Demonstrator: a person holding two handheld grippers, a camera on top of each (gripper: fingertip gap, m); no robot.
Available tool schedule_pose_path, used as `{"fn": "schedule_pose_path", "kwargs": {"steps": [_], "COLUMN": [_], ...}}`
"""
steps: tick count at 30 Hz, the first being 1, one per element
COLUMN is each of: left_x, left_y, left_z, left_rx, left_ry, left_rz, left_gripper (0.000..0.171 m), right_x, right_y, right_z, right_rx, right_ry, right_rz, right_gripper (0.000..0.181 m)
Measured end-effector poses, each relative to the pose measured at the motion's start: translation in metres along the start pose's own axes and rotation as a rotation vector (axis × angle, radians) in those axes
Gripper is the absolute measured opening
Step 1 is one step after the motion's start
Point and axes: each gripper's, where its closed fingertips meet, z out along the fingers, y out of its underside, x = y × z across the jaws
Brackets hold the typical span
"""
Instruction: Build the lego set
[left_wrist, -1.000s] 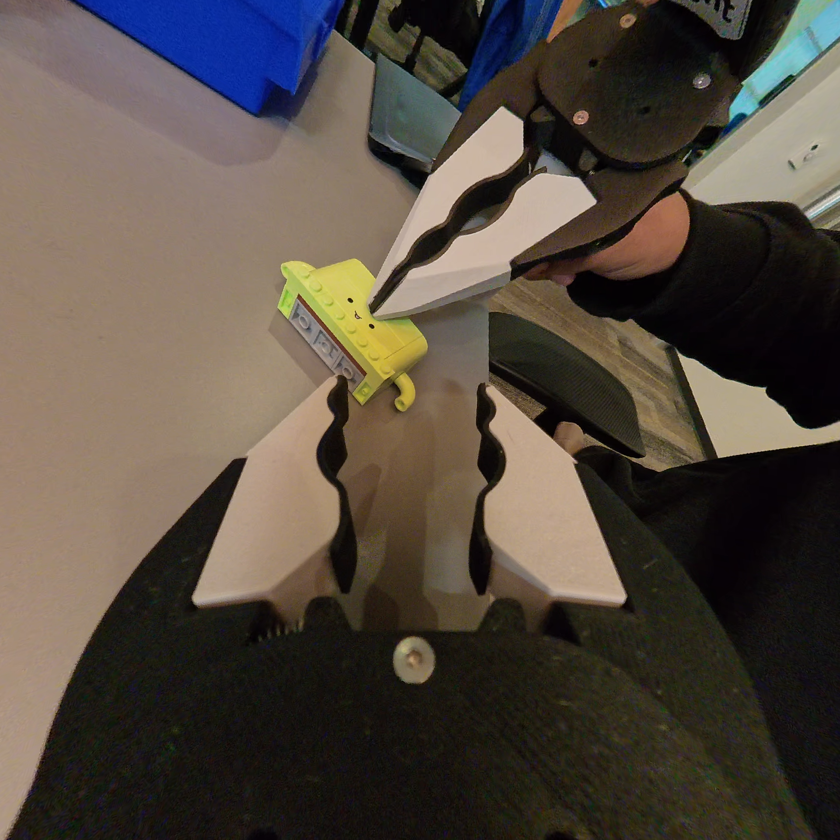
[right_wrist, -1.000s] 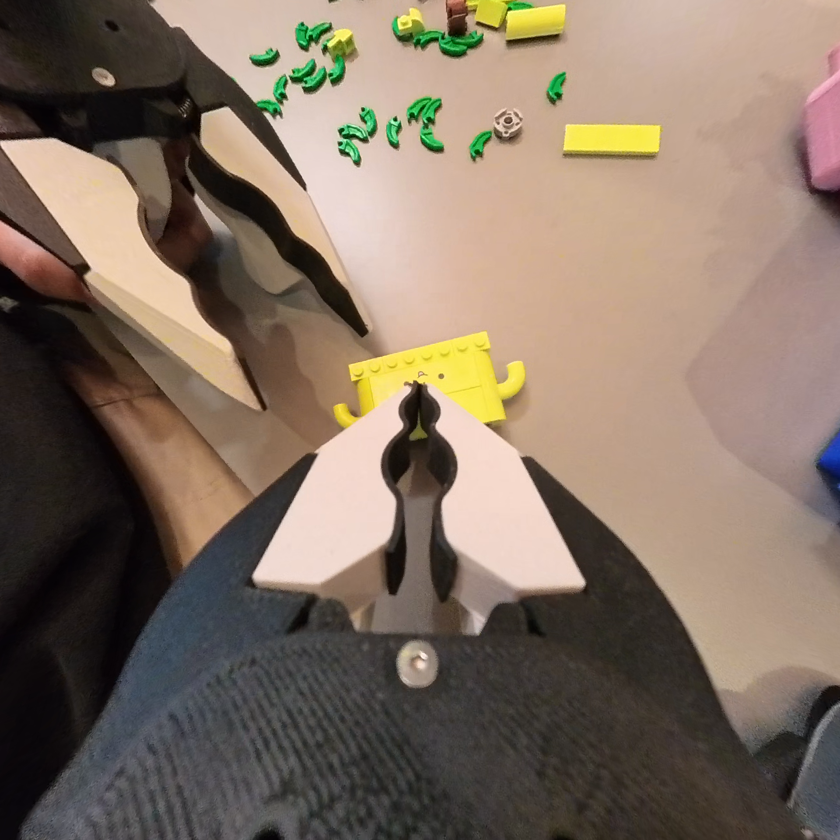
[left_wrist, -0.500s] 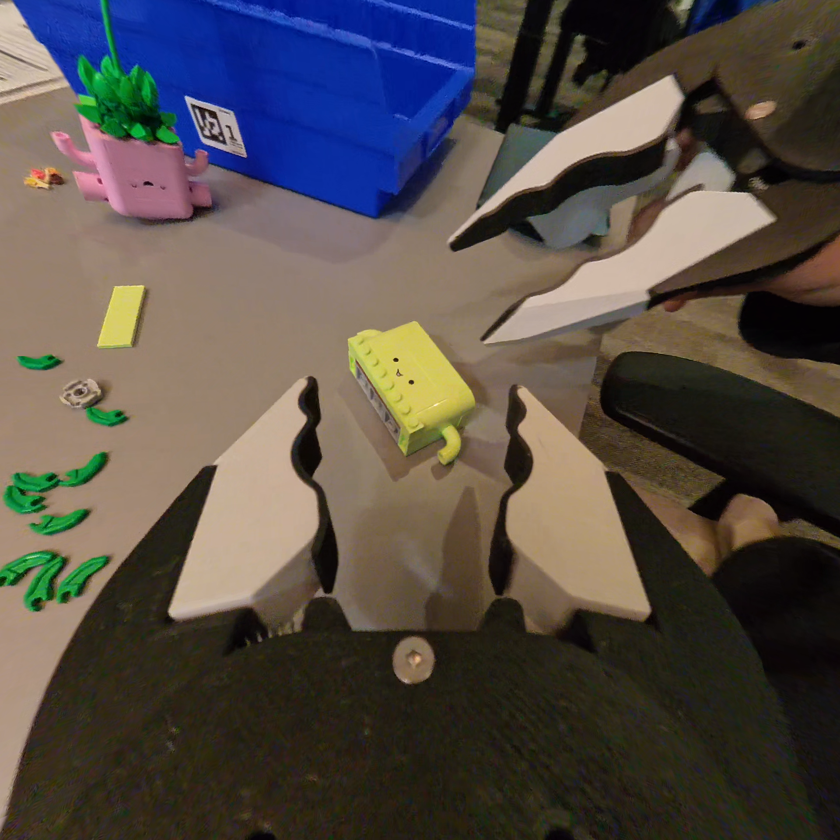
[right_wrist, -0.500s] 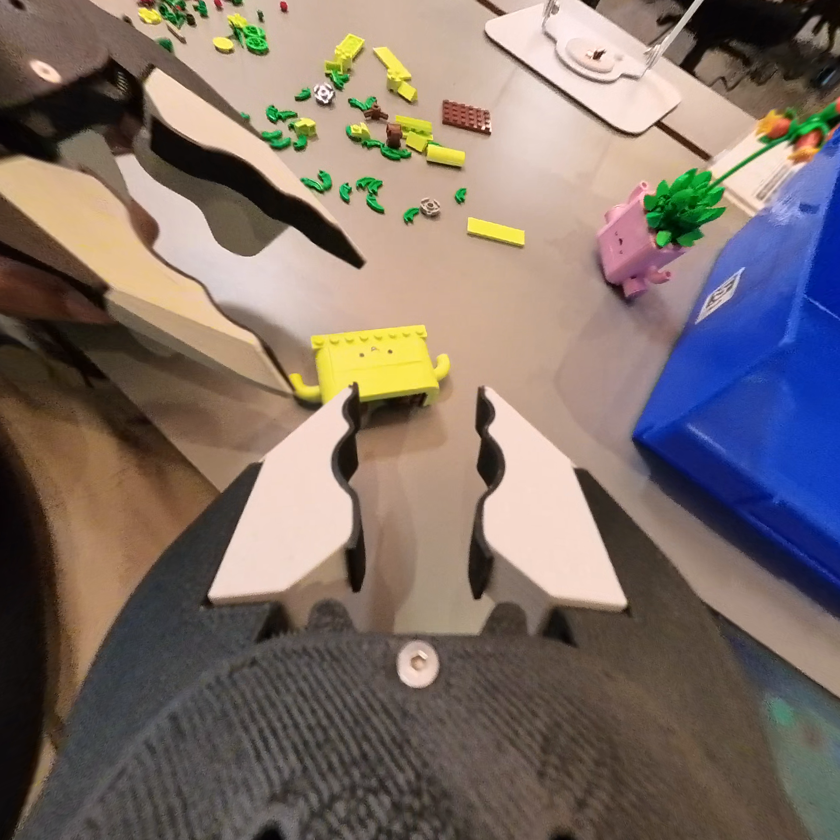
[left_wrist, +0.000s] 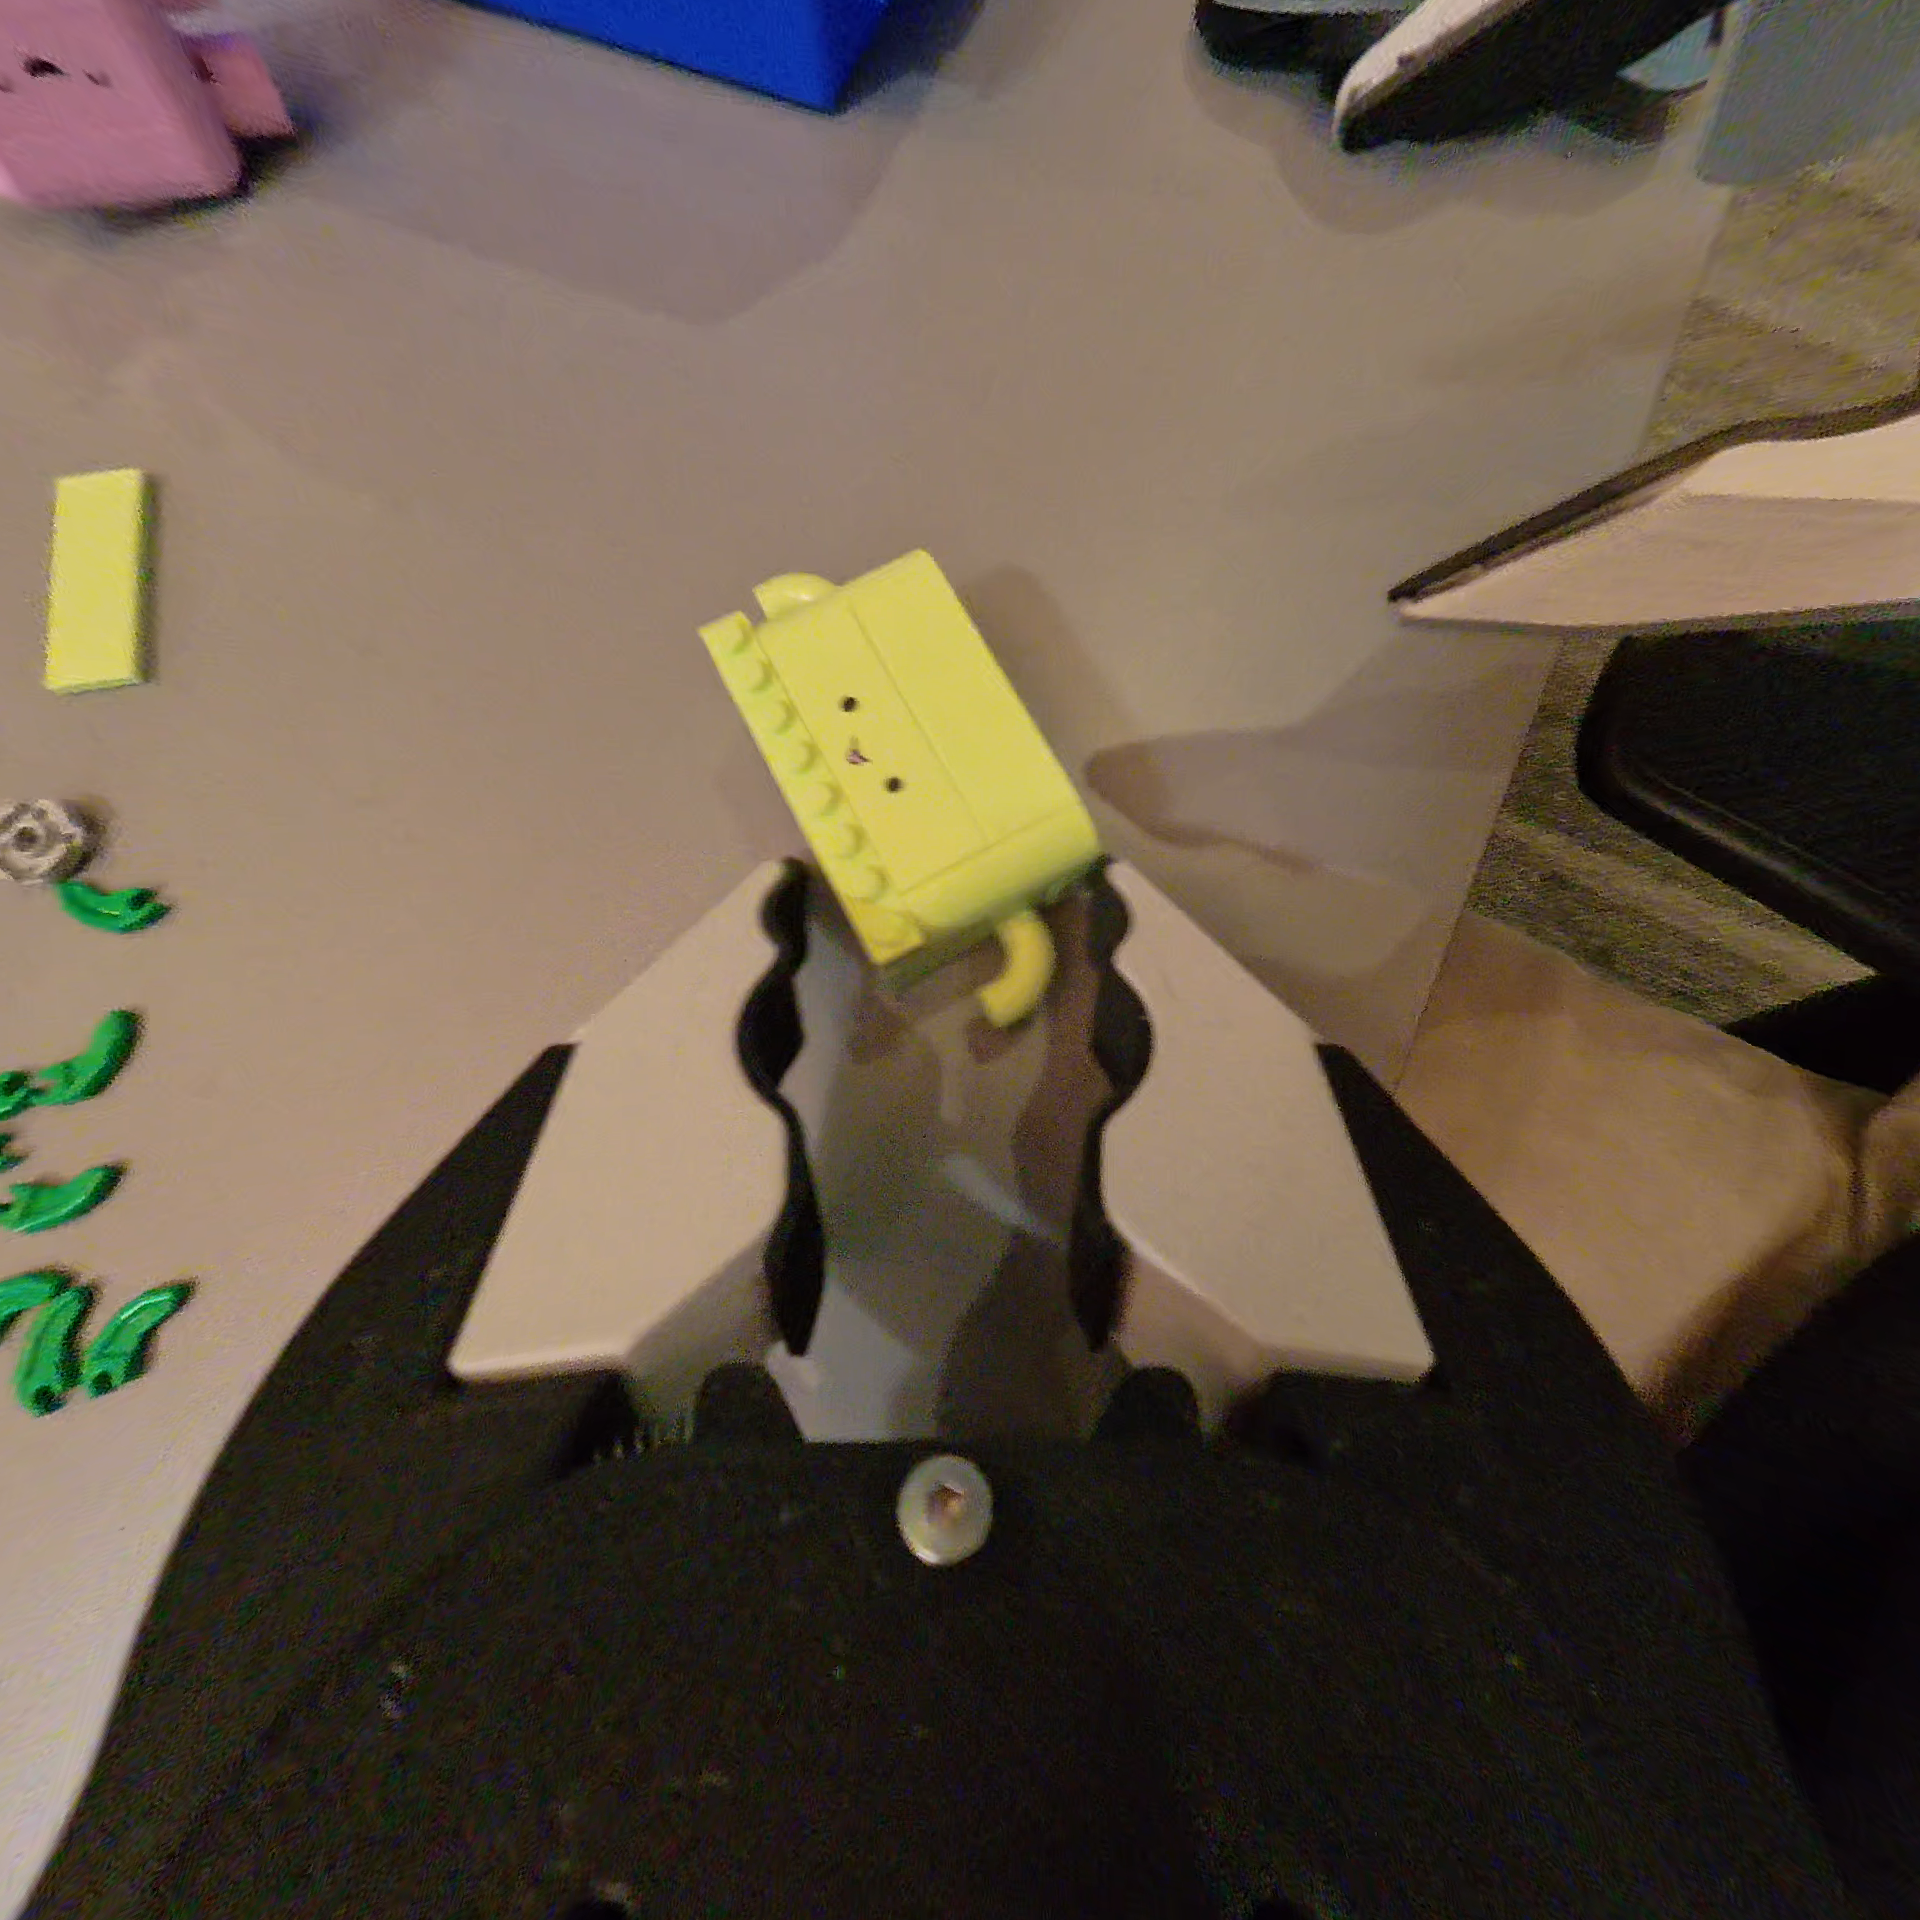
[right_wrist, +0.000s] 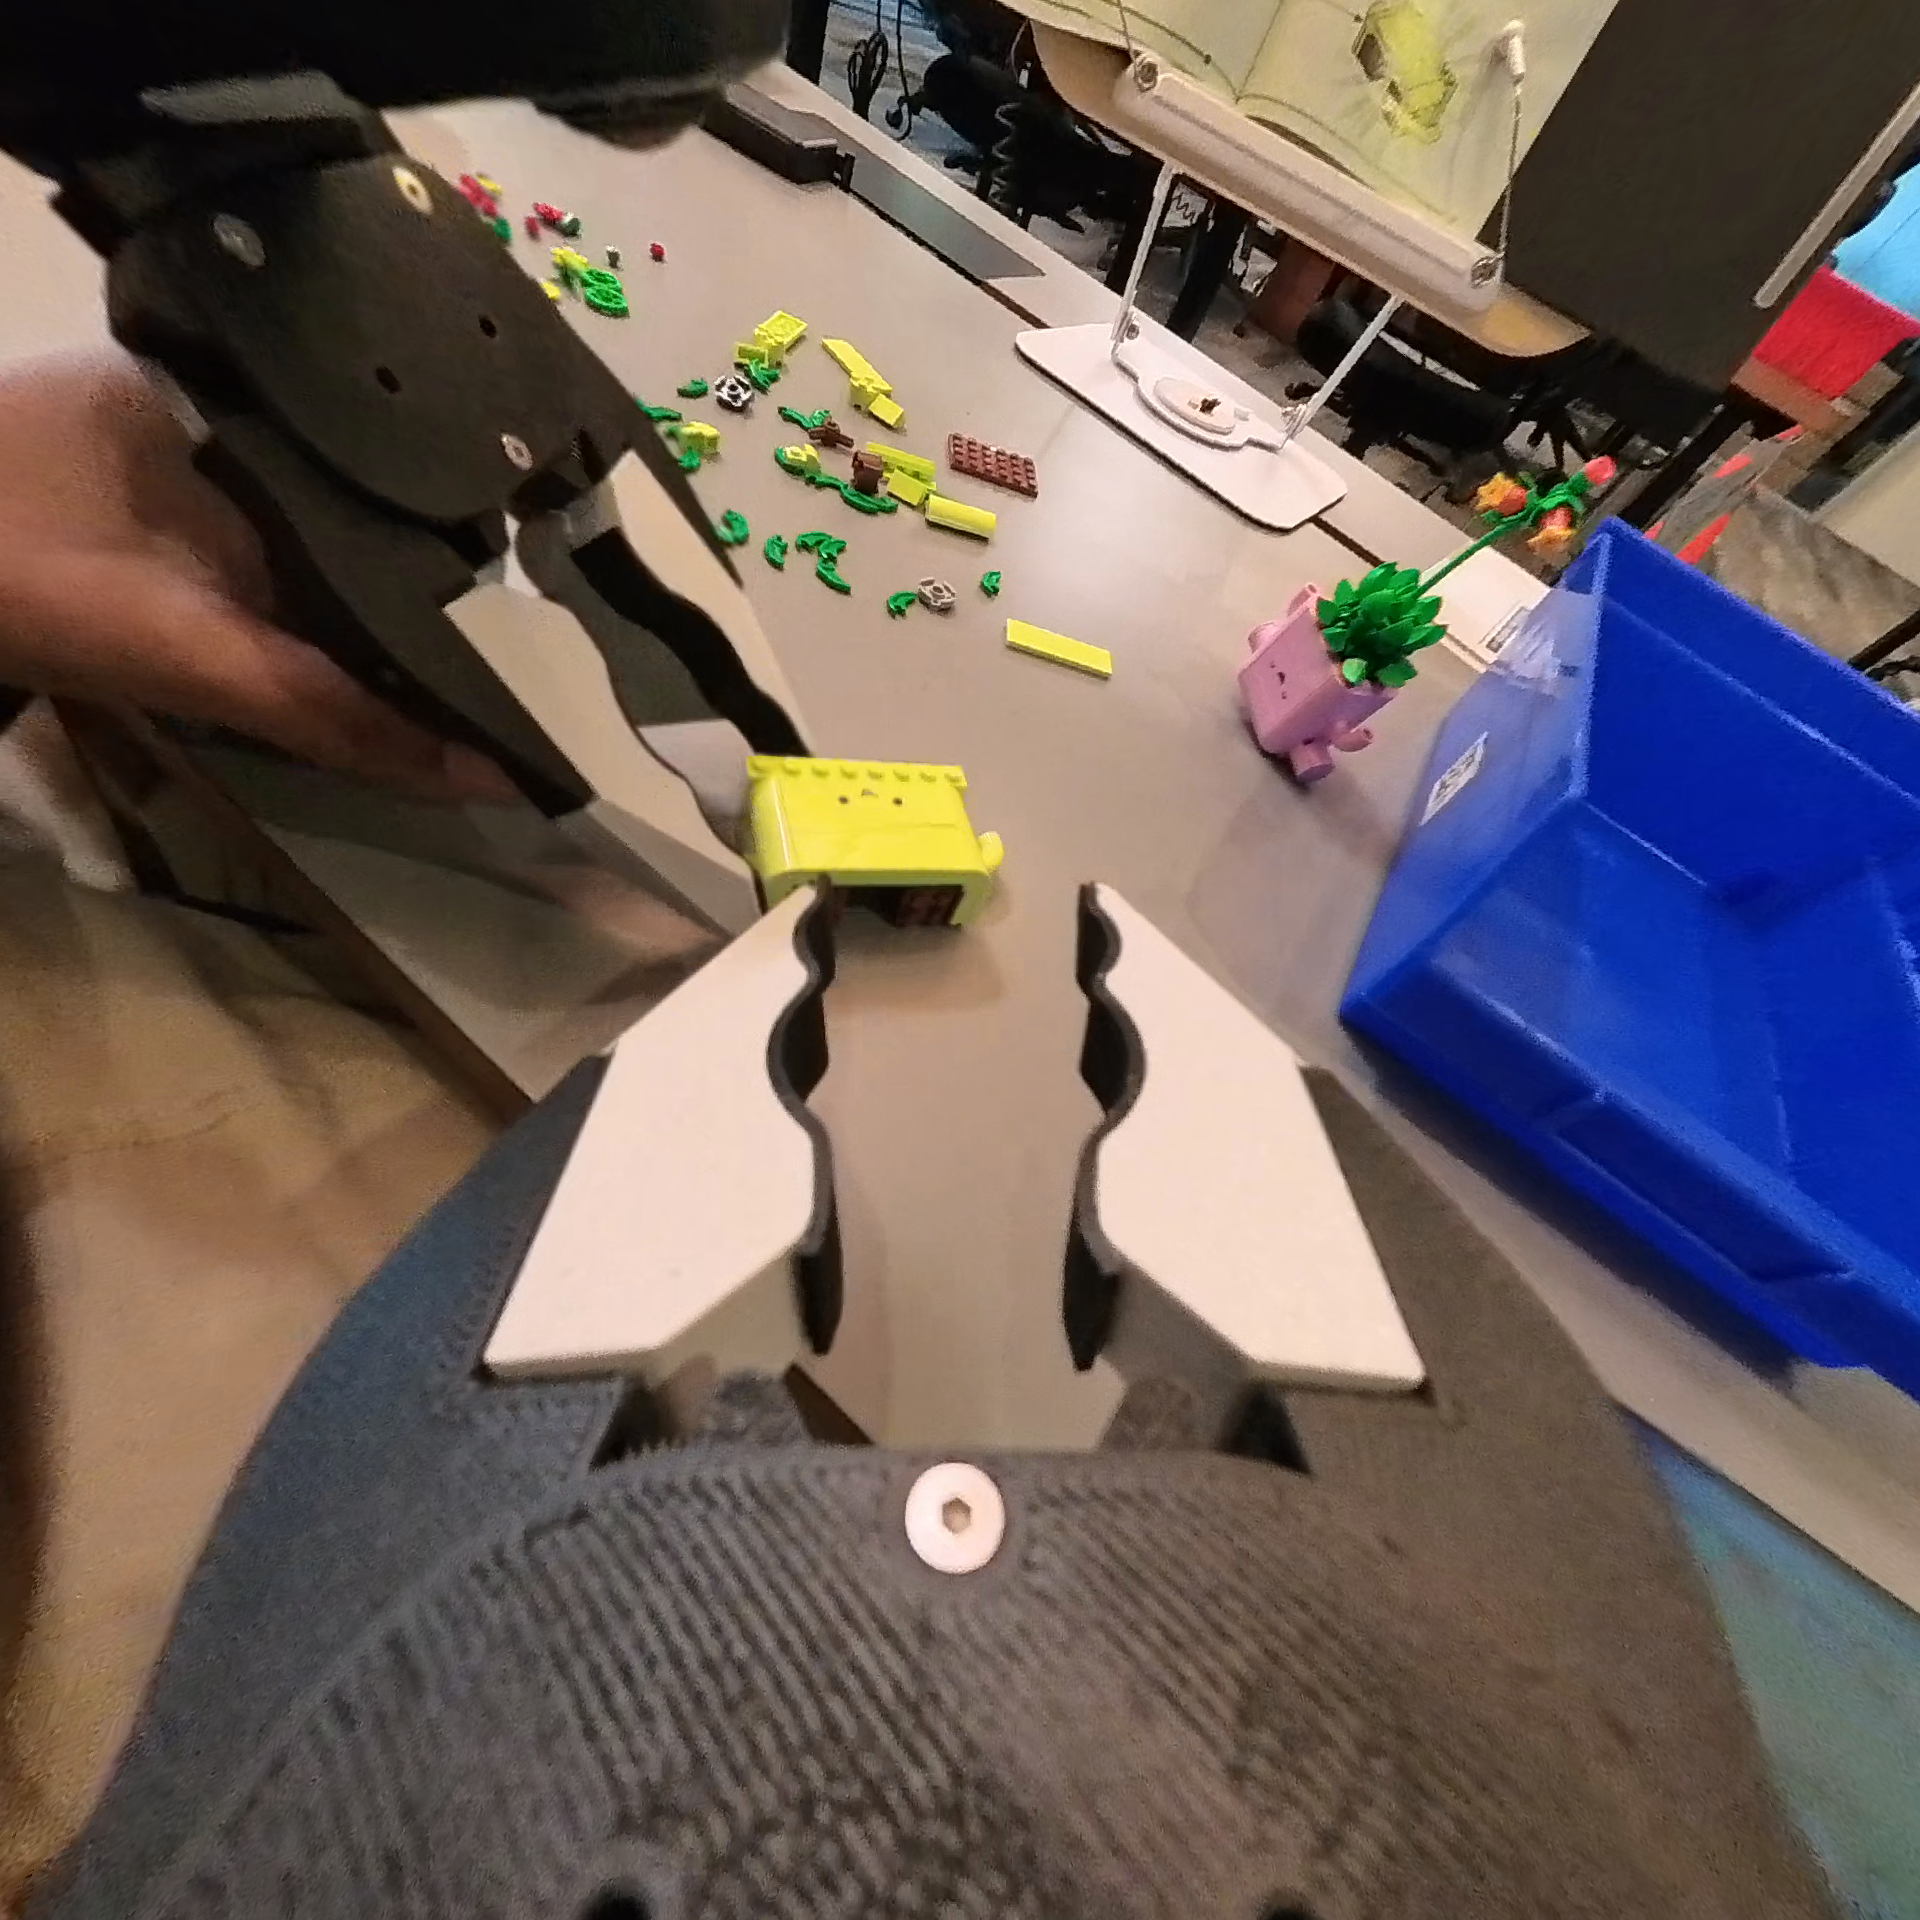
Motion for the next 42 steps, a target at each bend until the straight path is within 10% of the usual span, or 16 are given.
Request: {"fn": "schedule_pose_path", "kwargs": {"steps": [15,42], "left_x": [0.002,-0.007], "left_y": [-0.001,0.009], "left_z": [-0.047,-0.055], "left_rx": [0.132,0.083], "left_ry": [0.695,0.781], "left_rz": [-0.489,-0.457], "left_gripper": [0.046,0.045], "right_x": [-0.031,-0.044], "right_y": [0.000,0.008], "right_z": [0.029,0.083], "right_rx": [0.016,-0.067], "right_ry": [-0.125,-0.397], "right_rz": [-0.541,-0.795], "right_gripper": [0.052,0.029]}}
